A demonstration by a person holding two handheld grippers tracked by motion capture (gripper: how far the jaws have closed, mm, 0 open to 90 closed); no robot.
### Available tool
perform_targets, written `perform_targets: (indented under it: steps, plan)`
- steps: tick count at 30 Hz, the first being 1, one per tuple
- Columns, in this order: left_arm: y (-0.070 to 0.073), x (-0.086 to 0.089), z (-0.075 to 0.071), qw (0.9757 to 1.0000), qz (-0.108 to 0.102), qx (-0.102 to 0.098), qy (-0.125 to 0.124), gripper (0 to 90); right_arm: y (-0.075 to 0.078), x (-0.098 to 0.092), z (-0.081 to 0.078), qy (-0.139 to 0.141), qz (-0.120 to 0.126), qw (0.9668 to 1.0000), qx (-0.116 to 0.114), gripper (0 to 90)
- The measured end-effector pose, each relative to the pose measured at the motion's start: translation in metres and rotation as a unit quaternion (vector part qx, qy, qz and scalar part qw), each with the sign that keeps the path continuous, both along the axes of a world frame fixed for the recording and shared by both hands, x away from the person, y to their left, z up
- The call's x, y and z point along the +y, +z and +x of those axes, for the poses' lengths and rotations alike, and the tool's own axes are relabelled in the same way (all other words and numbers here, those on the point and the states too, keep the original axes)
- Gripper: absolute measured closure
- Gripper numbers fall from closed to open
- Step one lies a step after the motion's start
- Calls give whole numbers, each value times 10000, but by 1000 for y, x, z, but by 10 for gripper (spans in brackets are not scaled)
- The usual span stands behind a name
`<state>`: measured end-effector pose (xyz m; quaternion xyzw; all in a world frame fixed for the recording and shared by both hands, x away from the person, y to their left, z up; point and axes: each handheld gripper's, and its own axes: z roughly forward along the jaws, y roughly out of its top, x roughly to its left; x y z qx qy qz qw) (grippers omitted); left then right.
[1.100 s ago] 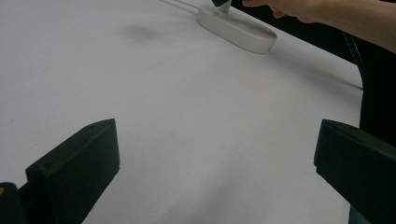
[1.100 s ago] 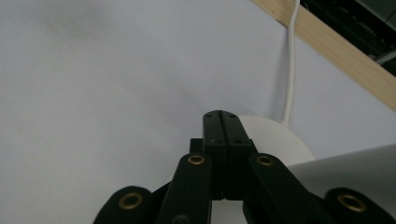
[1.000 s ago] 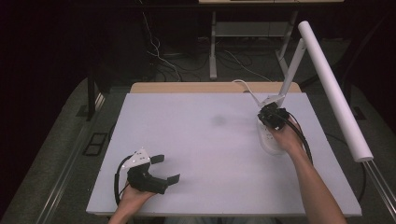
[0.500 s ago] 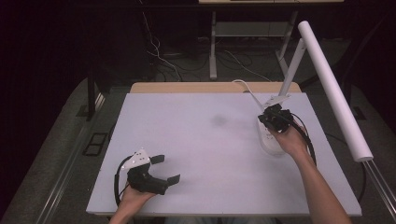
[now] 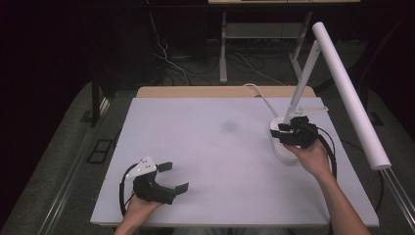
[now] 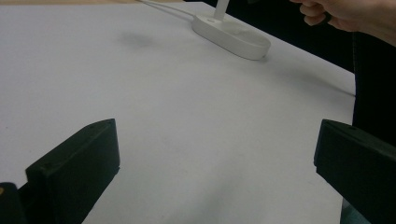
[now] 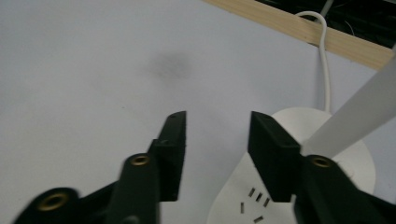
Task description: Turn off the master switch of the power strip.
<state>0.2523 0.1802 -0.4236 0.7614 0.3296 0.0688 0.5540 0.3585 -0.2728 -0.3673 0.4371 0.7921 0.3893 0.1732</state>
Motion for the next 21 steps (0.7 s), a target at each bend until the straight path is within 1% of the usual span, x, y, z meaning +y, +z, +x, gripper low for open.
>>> perform_targets:
  steps: [1, 4, 5, 6, 8, 9, 11, 13, 21]
  plan:
    - [0, 0, 0, 10000, 4, 4, -2, 0, 0, -2, -3, -10, 86, 10000, 19, 420]
    - [0, 0, 0, 10000, -3, 9, 0, 0, 1, -8, -11, -66, 334, 9994, 37, 296]
    - [0, 0, 0, 10000, -4, 8, 1, 0, 1, -8, -11, -66, 334, 9994, 37, 296]
    - [0, -1, 0, 10000, 4, 9, -4, 0, 1, -9, -13, -43, 452, 9989, 83, 241]
    - [0, -1, 0, 10000, 12, 12, -12, 0, 0, -13, -18, 34, 616, 9980, 105, 125]
    - [0, -1, 0, 10000, 10, 10, -10, 0, 0, -14, -21, 59, 665, 9977, 109, 103]
    - [0, -1, 0, 10000, 9, 6, -10, 0, -1, -15, -27, 80, 558, 9983, 121, 1]
    - [0, -1, 0, 10000, 10, 14, -7, 0, -2, -16, -33, 115, 541, 9984, 138, 0]
    - [0, -1, 0, 10000, 12, 12, -3, 0, -6, -17, -55, 203, 715, 9972, 109, 0]
